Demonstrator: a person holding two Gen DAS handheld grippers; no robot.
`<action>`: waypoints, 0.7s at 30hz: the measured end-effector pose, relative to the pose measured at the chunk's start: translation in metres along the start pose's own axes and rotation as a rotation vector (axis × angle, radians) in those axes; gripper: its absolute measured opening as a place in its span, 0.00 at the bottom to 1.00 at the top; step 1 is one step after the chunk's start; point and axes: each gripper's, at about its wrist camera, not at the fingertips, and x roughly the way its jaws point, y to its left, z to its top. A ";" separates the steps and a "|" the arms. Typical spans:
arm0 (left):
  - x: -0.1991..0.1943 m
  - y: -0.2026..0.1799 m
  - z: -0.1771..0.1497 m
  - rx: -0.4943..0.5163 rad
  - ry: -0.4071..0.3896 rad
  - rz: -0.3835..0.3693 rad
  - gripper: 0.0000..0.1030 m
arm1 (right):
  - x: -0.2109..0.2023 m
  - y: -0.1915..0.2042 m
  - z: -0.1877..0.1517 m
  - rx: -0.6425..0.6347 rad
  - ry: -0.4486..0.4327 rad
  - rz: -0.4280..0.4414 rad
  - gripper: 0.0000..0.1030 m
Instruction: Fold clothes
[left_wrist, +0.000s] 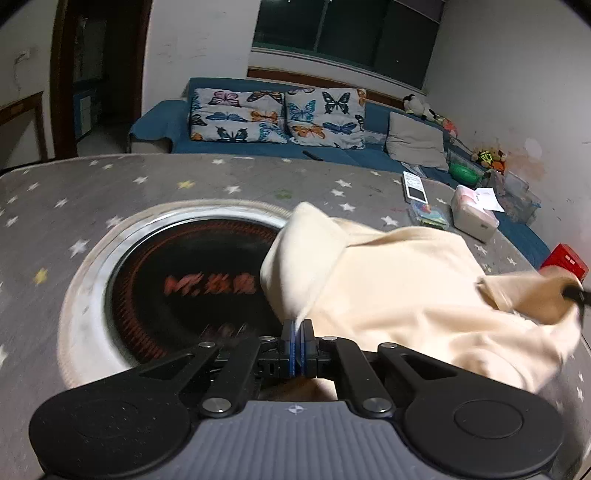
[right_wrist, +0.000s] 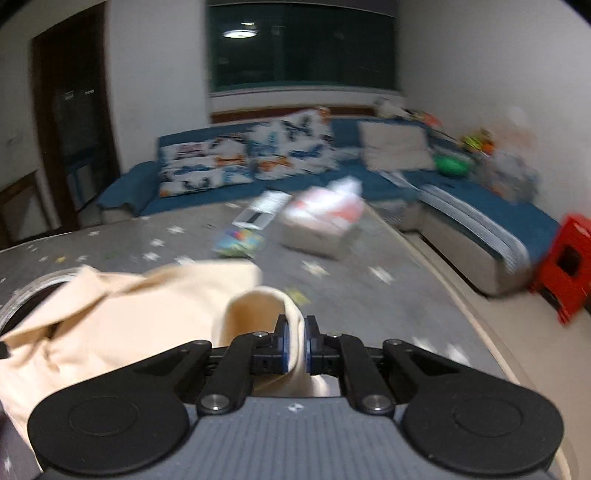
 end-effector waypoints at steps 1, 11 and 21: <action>-0.005 0.004 -0.006 -0.006 0.004 0.002 0.03 | -0.004 -0.010 -0.010 0.028 0.016 -0.018 0.07; -0.028 0.031 -0.043 -0.042 0.065 0.071 0.04 | -0.013 -0.053 -0.051 0.080 0.091 -0.133 0.32; -0.049 -0.025 -0.044 0.127 0.014 -0.099 0.32 | 0.029 -0.010 -0.035 -0.172 0.143 -0.137 0.74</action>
